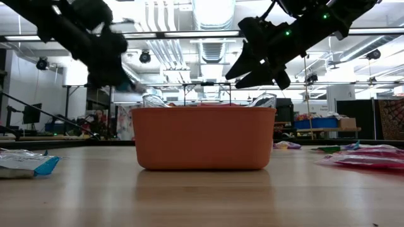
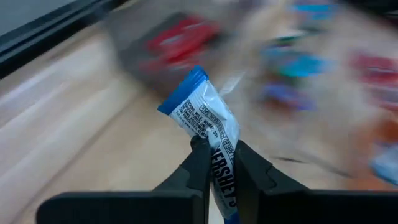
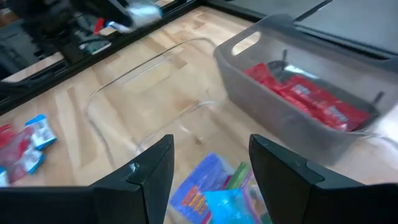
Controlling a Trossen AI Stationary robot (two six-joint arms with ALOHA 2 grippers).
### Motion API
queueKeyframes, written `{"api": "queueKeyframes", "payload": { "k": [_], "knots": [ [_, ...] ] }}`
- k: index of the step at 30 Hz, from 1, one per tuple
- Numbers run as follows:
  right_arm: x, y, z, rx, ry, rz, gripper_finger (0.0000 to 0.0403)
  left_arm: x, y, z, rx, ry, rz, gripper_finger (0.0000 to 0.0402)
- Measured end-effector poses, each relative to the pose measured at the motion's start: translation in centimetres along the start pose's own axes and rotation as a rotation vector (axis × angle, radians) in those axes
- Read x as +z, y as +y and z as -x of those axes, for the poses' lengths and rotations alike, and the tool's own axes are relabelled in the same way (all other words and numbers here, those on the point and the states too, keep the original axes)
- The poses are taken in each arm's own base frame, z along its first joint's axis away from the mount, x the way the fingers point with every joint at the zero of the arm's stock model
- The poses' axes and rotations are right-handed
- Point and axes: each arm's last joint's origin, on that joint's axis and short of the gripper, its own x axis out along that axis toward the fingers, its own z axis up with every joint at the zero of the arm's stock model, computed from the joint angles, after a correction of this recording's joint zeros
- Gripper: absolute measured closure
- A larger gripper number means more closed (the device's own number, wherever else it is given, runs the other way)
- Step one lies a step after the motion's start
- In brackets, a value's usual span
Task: Sort candy
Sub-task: Put the white chocolate bar into the orange bin
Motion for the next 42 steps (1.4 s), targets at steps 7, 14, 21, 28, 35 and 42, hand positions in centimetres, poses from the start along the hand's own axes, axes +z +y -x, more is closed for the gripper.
{"api": "queueKeyframes", "payload": {
  "k": [7, 14, 21, 28, 35, 42],
  "knots": [
    [0.4, 0.2, 0.5, 0.081, 0.021, -0.007, 0.0204, 0.3, -4.6, 1.9, -0.360, -0.119, -0.254, 0.0383],
    [1.6, 0.5, 2.6, 0.161, 0.014, -0.007, 0.0204, 0.1, -9.6, 2.2, -0.594, -0.274, -0.402, 0.0383],
    [2.2, 0.8, 5.1, 0.198, 0.019, 0.005, 0.0204, -0.3, -11.6, 0.2, -0.620, -0.300, -0.404, 0.0383],
    [2.7, 1.0, 6.9, 0.239, 0.005, 0.004, 0.0204, -1.5, -12.7, -3.7, -0.577, -0.234, -0.423, 0.0383],
    [2.7, 1.0, 7.1, 0.237, 0.005, 0.007, 0.0204, -0.9, -14.9, -7.0, -0.569, -0.163, -0.478, 0.0383],
    [2.2, 0.9, 6.8, 0.213, 0.044, 0.023, 0.0204, -1.4, -16.2, -9.9, -0.548, -0.032, -0.541, 0.0381]
  ]
}}
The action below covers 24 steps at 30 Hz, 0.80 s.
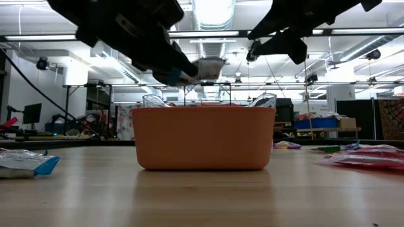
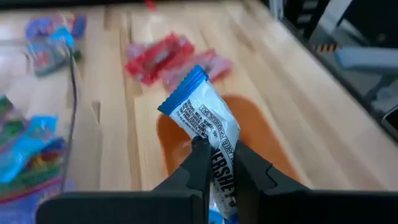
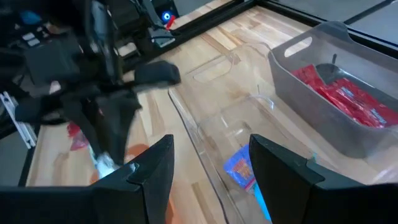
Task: Sort candy
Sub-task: Put the white chocolate bar into the orange bin, then put the blue candy into the clear transparent bin
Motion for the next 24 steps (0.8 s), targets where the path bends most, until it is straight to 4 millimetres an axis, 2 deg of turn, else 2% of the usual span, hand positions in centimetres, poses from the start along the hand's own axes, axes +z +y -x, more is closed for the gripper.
{"api": "queueKeyframes", "payload": {
  "k": [5, 10, 24],
  "knots": [
    [-0.1, 0.0, 0.0, -0.001, 0.013, -0.005, 0.0204, 0.3, -0.1, -1.4, -0.096, 0.044, 0.010, 0.0380],
    [-0.2, 0.2, 0.1, 0.008, 0.013, -0.003, 0.0204, 0.8, -0.1, -2.0, -0.103, 0.116, 0.035, 0.0366],
    [-0.4, 0.6, 0.2, 0.024, 0.019, 0.006, 0.0204, 1.1, 0.0, -1.9, -0.100, 0.147, 0.042, 0.0274]
  ]
}}
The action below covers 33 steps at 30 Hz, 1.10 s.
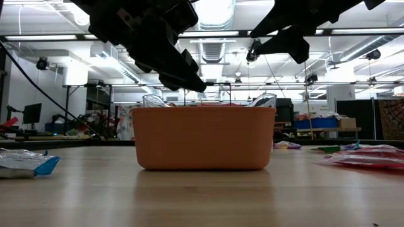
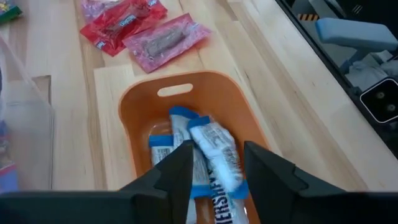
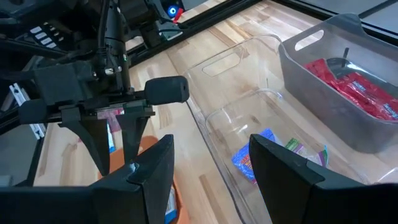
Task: Sort candy
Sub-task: Put the blue candy into the clear transparent bin
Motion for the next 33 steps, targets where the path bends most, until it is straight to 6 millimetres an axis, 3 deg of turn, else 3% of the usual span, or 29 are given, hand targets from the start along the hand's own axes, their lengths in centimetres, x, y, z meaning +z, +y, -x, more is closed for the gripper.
{"api": "queueKeyframes", "payload": {
  "k": [5, 10, 20, 26, 33],
  "knots": [
    [0.0, 0.0, 0.0, 0.000, 0.000, -0.036, 0.0204, 0.2, 0.0, 0.5, 0.003, 0.012, -0.014, 0.0263],
    [-0.1, 0.0, 0.0, -0.003, 0.006, -0.084, 0.0204, 0.6, -0.4, 2.3, 0.019, 0.036, -0.074, 0.0262],
    [-1.2, -0.7, 0.1, -0.085, 0.112, -0.226, 0.0204, 2.1, -1.9, 9.5, 0.084, -0.062, -0.187, 0.0262],
    [-2.8, -1.9, 0.6, -0.243, 0.258, -0.330, 0.0204, 0.6, -2.3, 13.5, 0.271, -0.131, -0.152, 0.0262],
    [-4.6, -3.7, 1.8, -0.486, 0.413, -0.425, 0.0204, -2.1, -2.1, 16.1, 0.514, -0.199, -0.014, 0.0262]
  ]
}}
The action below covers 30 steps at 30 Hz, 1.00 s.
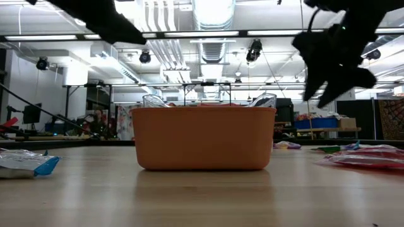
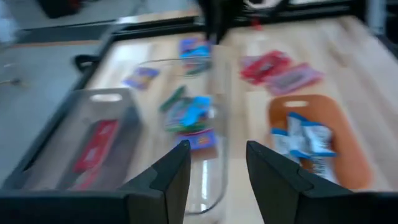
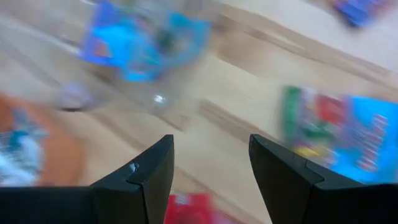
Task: Sort candy
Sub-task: Put the blue candy into the clear transparent bin
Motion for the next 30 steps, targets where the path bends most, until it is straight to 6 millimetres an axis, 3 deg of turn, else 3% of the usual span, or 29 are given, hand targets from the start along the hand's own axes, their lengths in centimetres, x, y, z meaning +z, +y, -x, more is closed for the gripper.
{"api": "queueKeyframes", "payload": {
  "k": [6, 11, 22, 30],
  "knots": [
    [0.0, -1.9, -0.2, -0.188, 0.048, -0.029, 0.0204, -1.6, 0.8, 1.4, 0.138, -0.023, 0.018, 0.0262],
    [0.7, -2.5, -1.5, -0.264, 0.060, -0.046, 0.0204, -1.8, 1.2, 2.1, 0.222, -0.048, 0.034, 0.0262],
    [1.3, -3.5, -5.8, -0.452, 0.155, -0.003, 0.0204, -1.6, 1.5, 2.8, 0.231, -0.077, 0.031, 0.0262],
    [0.8, -3.5, -8.1, -0.482, 0.201, 0.019, 0.0217, -1.7, 1.4, 2.5, 0.231, -0.065, 0.024, 0.0262]
  ]
}}
